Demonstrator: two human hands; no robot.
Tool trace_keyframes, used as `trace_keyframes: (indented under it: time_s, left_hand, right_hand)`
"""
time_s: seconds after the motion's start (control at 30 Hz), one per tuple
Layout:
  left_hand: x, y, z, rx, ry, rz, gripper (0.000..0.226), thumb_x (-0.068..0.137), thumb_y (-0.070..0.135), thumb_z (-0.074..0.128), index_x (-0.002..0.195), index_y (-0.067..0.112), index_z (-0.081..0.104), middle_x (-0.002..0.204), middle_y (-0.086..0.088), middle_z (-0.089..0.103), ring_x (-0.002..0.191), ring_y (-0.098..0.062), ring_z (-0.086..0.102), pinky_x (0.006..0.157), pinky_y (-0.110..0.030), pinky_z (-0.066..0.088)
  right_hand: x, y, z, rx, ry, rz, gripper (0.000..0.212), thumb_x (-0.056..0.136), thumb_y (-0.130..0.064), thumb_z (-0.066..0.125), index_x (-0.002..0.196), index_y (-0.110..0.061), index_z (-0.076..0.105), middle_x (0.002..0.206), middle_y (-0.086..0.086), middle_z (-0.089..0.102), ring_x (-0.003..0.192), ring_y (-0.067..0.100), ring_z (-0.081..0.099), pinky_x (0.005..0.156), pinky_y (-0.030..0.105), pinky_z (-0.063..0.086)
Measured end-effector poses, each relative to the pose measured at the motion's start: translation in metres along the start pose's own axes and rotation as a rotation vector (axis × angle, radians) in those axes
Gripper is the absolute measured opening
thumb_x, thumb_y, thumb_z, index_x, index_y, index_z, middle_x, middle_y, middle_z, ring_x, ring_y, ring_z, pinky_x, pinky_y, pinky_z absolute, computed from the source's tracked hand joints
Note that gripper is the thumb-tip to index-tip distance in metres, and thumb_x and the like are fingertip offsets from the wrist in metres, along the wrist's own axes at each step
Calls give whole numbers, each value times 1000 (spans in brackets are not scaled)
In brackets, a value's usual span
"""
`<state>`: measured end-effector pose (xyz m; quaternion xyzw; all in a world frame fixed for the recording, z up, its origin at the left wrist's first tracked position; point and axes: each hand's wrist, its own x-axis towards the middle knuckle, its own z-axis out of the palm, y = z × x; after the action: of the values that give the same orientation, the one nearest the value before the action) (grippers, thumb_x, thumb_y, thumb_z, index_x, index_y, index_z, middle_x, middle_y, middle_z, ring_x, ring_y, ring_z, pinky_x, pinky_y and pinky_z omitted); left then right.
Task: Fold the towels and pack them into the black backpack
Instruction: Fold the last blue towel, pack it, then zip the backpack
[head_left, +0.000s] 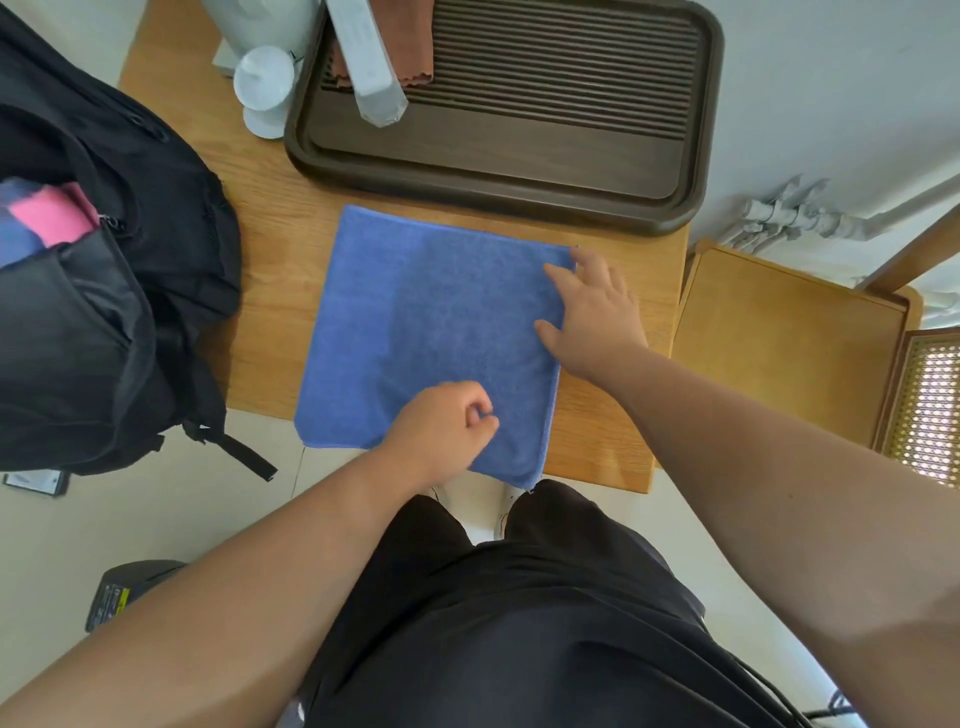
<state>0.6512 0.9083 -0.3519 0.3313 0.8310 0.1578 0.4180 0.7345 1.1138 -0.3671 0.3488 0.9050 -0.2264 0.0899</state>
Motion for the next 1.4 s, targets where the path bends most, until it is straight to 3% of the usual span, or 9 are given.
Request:
trace_keyframes:
  time_s: [0.13, 0.33, 0.5, 0.63, 0.73, 0.93, 1.17, 1.3, 1.4]
  left_hand:
    - [27, -19, -43, 157, 224, -13, 37, 89, 36, 68, 121, 19, 60, 121, -5, 57, 107, -28, 56, 93, -43, 48]
    - [81, -32, -111, 528, 279, 19, 60, 90, 42, 64, 143, 21, 45, 153, -8, 36, 133, -34, 39, 108, -43, 37]
    - [120, -45, -153, 719, 180, 33, 66, 96, 38, 56, 154, 21, 30, 164, -6, 20, 140, -35, 32, 110, -48, 37]
    - [139, -49, -167, 699, 124, 46, 59, 96, 34, 55, 150, 16, 37, 145, -9, 42, 125, -35, 46, 100, -47, 47]
    - [148, -44, -174, 756, 174, 89, 32, 96, 32, 55, 122, 14, 56, 118, -10, 57, 111, -32, 52, 91, -43, 50]
    - [147, -34, -186, 898, 162, 153, 7, 93, 22, 56, 97, 21, 61, 102, -3, 57, 101, -27, 48, 77, -36, 39]
    - [142, -15, -214, 847, 422, 297, 22, 82, 3, 61, 94, 19, 54, 71, -1, 49, 83, -24, 39, 74, -38, 31]
    - [129, -4, -222, 749, 445, 335, 28, 82, 2, 61, 103, 20, 59, 83, -3, 61, 82, -24, 44, 72, -37, 31]
    - [106, -11, -212, 717, 451, 384, 22, 84, 5, 62, 77, 23, 51, 75, 2, 53, 77, -23, 47, 66, -36, 35]
  right_hand:
    - [19, -10, -1, -227, -183, -94, 68, 98, -46, 47, 158, -30, 20, 168, -1, 6, 155, 25, 0, 122, 47, 13]
    - [39, -17, -2, -277, -22, -80, 41, 99, -30, 47, 140, -27, 49, 144, 0, 42, 135, 25, 37, 112, 43, 28]
    - [53, -28, -5, -270, -14, -11, 56, 95, -14, 48, 149, -21, 37, 143, 4, 44, 134, 27, 40, 111, 43, 33]
    - [57, -39, -12, -308, -37, 40, 50, 90, -10, 53, 137, -25, 48, 130, 3, 53, 123, 27, 45, 104, 43, 38]
    - [62, -43, -16, -363, -83, 24, 37, 85, -6, 55, 117, -25, 58, 118, 0, 58, 114, 25, 49, 96, 39, 40]
    - [59, -50, -31, -259, -84, 102, 28, 85, 0, 51, 96, -26, 53, 105, 2, 57, 101, 27, 56, 74, 35, 40]
    - [73, -50, -75, -317, 162, 32, 18, 86, -1, 49, 94, -17, 49, 92, 7, 51, 90, 34, 54, 66, 39, 38]
    - [65, -50, -89, -338, 227, -10, 21, 85, 0, 51, 85, -19, 43, 85, 4, 45, 85, 30, 50, 66, 38, 34]
    - [44, -48, -83, -307, 209, -41, 21, 82, 0, 53, 80, -19, 44, 81, 0, 45, 81, 27, 47, 65, 37, 34]
